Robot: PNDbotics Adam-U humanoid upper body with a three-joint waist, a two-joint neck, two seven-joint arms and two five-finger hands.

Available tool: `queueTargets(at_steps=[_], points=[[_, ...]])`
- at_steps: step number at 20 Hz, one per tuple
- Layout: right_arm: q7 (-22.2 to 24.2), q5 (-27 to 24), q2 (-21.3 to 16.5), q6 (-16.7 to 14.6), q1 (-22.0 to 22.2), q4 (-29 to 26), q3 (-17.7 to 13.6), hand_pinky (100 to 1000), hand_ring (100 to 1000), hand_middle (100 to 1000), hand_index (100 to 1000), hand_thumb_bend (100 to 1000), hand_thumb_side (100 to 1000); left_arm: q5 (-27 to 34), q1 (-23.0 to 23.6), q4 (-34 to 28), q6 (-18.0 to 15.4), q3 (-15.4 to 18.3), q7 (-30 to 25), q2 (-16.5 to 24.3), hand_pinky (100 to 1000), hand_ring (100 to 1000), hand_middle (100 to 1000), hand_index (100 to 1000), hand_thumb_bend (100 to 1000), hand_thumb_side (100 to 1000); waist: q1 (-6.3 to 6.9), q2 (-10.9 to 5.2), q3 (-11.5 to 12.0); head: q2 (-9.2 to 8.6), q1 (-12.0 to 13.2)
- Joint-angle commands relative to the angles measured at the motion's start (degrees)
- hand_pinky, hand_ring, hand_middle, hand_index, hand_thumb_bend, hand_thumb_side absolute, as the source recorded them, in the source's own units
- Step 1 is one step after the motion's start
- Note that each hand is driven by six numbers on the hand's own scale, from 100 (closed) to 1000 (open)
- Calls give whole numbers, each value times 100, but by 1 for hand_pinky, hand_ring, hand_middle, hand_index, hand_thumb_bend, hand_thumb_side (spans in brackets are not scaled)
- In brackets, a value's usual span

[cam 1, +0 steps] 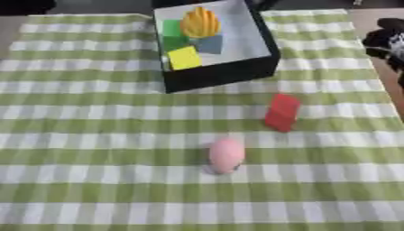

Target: Pick up objects on the table and place them in the box.

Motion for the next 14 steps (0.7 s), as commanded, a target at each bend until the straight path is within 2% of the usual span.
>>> queueTargets(at_steps=[1, 7, 11, 13, 14], points=[[12, 41, -216, -12, -28, -171, -43, 835, 770, 655, 775, 100, 505, -50, 196, -129, -171, 194, 194, -19, 826, 801, 786, 827, 129, 700, -95, -211, 28, 66, 34], [114, 238, -419, 33, 43, -301, -4, 840, 784, 674, 785, 100, 481, -126, 610, -74, -298, 328, 391, -242, 825, 800, 800, 841, 142, 722, -168, -216, 48, 102, 55], [266, 579, -864, 166, 114, -386, 105, 847, 808, 707, 801, 100, 471, -140, 751, -47, -295, 342, 428, -268, 827, 808, 812, 848, 146, 728, -224, -229, -2, 143, 22], [388, 743, -1142, 282, 135, -428, 193, 849, 818, 720, 809, 100, 509, -141, 807, -30, -284, 346, 442, -277, 827, 811, 815, 850, 146, 730, -246, -245, -32, 153, 1], [444, 800, -1270, 338, 131, -450, 228, 850, 821, 727, 812, 100, 488, -138, 831, -21, -276, 346, 448, -282, 828, 812, 816, 850, 146, 733, -254, -254, -45, 157, -6]])
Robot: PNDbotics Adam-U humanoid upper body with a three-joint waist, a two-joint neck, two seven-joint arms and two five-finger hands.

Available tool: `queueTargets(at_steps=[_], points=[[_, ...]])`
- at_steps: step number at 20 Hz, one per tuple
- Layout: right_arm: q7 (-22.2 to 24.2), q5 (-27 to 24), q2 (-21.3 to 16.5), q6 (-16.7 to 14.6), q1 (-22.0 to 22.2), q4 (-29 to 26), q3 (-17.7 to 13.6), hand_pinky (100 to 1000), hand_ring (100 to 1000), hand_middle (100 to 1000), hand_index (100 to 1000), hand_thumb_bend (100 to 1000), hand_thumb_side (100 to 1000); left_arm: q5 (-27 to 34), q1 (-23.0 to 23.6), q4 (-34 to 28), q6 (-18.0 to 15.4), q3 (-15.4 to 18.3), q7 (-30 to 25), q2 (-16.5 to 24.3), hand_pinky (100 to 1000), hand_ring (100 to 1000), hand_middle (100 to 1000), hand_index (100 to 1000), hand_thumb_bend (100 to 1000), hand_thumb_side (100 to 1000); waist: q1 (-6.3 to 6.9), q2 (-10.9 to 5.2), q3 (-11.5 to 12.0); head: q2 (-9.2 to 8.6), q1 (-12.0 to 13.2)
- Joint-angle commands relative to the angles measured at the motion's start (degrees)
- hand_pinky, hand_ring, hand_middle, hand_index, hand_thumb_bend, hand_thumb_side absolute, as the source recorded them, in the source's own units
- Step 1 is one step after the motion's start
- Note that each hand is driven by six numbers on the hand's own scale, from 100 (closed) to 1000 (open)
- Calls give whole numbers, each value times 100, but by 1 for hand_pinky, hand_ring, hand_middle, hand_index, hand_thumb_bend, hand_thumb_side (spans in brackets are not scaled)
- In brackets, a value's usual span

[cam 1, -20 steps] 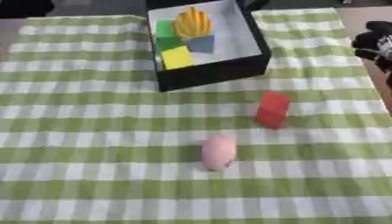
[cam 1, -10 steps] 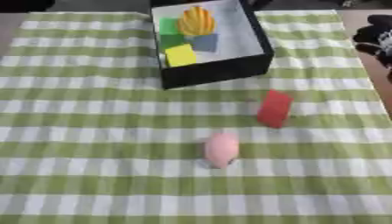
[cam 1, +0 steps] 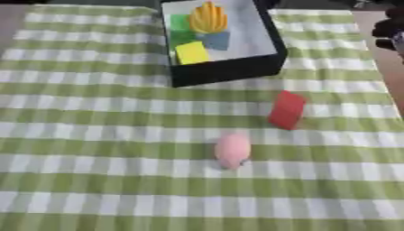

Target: Pick up objects on the table and place them in the box.

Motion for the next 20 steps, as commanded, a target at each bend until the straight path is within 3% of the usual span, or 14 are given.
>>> queueTargets(at_steps=[1, 12, 20], points=[[163, 214, -570, 137, -37, -198, 61, 851, 823, 730, 814, 100, 487, -11, 28, -31, 10, 74, 34, 56, 828, 812, 816, 850, 145, 734, -85, -220, -23, 34, -32], [599, 439, -1753, 166, -152, -418, 468, 860, 848, 765, 838, 104, 477, -29, 145, -14, 45, 50, 13, 73, 829, 812, 816, 843, 144, 745, -107, -227, -50, 2, -114], [1502, 742, -2553, 128, -373, -423, 880, 865, 863, 787, 868, 285, 452, -11, 187, 2, 64, 33, 10, 92, 829, 812, 815, 839, 143, 749, -140, -208, -26, -53, -146]])
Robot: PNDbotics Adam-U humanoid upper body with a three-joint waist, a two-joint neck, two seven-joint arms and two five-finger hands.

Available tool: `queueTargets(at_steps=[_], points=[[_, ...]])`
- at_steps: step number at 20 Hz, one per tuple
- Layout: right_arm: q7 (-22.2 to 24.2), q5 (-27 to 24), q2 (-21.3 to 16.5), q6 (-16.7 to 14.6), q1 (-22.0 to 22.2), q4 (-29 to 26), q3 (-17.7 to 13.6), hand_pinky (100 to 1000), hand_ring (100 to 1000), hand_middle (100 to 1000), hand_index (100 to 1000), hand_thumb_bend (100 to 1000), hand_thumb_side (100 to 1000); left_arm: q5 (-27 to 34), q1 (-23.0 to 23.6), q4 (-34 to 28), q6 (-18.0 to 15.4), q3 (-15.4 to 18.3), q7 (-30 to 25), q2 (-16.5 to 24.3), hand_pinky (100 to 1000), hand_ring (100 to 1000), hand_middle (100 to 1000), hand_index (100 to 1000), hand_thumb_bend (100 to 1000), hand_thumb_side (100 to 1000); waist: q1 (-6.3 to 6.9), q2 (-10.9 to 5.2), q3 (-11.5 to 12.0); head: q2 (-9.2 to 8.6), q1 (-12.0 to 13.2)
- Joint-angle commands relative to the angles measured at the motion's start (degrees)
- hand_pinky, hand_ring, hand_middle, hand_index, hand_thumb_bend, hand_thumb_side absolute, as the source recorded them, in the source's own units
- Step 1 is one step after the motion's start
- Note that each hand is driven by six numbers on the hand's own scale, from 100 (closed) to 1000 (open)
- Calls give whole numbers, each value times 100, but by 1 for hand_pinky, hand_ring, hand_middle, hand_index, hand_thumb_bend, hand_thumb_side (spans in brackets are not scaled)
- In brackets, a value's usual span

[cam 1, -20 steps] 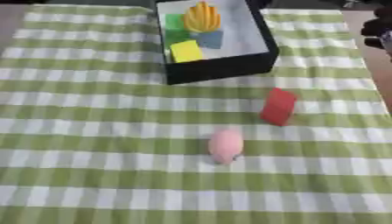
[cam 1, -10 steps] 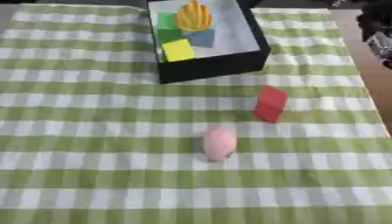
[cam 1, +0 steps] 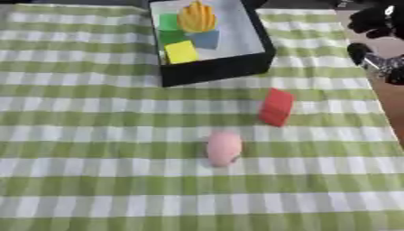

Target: Pick up objects on the table and place them in the box.

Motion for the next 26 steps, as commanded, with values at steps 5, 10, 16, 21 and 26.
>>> queueTargets(at_steps=[5, 10, 16, 21, 26], points=[[548, 203, -636, 126, -175, -99, 303, 858, 860, 787, 867, 301, 471, -142, 1, -82, -57, 60, 30, 96, 835, 821, 826, 851, 126, 732, -99, -169, 30, -48, -65], [678, 270, -643, 433, -280, -99, 529, 859, 863, 791, 872, 368, 429, -505, 73, 20, -84, 86, 90, -5, 833, 818, 821, 845, 122, 742, -115, -152, 52, -57, -98], [824, 398, -533, 715, -487, -99, 806, 858, 862, 789, 871, 402, 401, -468, 85, 60, -82, 48, 141, -44, 833, 817, 818, 840, 118, 745, -133, -150, 82, -48, -124], [879, 513, -368, 1046, -697, -99, 1034, 857, 861, 780, 863, 423, 396, -440, 99, 78, -73, 36, 141, -64, 832, 816, 815, 836, 118, 748, -150, -144, 93, -31, -150], [887, 658, -201, 1442, -857, -99, 1244, 863, 865, 776, 869, 463, 345, -412, 94, 96, -70, 17, 111, -83, 832, 815, 813, 835, 116, 750, -157, -129, 95, -31, -161]])
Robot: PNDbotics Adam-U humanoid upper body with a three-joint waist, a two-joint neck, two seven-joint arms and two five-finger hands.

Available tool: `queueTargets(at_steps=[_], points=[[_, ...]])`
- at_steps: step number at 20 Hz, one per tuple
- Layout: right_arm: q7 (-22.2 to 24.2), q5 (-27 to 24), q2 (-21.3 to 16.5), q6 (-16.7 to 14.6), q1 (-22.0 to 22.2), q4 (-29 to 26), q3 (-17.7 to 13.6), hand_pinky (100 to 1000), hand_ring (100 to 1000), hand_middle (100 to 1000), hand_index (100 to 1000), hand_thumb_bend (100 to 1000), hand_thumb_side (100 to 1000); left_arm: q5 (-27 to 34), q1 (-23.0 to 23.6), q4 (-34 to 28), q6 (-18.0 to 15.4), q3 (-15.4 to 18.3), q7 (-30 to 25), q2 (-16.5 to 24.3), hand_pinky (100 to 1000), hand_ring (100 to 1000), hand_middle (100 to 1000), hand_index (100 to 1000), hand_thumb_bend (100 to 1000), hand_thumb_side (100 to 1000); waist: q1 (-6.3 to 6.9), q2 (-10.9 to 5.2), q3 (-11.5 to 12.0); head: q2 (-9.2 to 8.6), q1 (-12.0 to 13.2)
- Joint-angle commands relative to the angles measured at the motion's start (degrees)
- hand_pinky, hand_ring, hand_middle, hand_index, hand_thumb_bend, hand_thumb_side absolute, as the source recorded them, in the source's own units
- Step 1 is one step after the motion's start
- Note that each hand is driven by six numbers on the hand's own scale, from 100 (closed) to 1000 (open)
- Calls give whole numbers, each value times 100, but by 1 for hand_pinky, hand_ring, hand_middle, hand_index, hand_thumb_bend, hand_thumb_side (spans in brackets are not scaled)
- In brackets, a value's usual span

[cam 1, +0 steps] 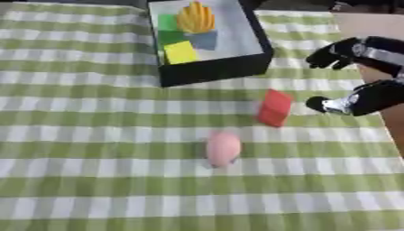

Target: Pick up objects on the table and place them in the box.

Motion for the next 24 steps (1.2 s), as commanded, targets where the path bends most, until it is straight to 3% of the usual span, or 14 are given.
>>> queueTargets(at_steps=[1, 11, 24], points=[[20, 108, -18, 237, -139, -95, 53, 864, 866, 777, 870, 470, 339, 27, -24, -44, -2, 1, -16, 64, 832, 815, 813, 835, 117, 751, -64, -126, 0, -25, -16], [296, 427, 426, 582, -423, 165, 338, 873, 874, 781, 878, 499, 333, 66, -21, -30, 1, 0, -28, 24, 831, 812, 808, 832, 114, 755, -38, -64, 34, -9, -76], [189, 911, 946, 463, -645, 923, 526, 873, 872, 775, 855, 499, 344, 96, -26, -57, -17, 5, -33, -30, 830, 810, 805, 830, 105, 763, 22, 43, 95, -51, -116]])
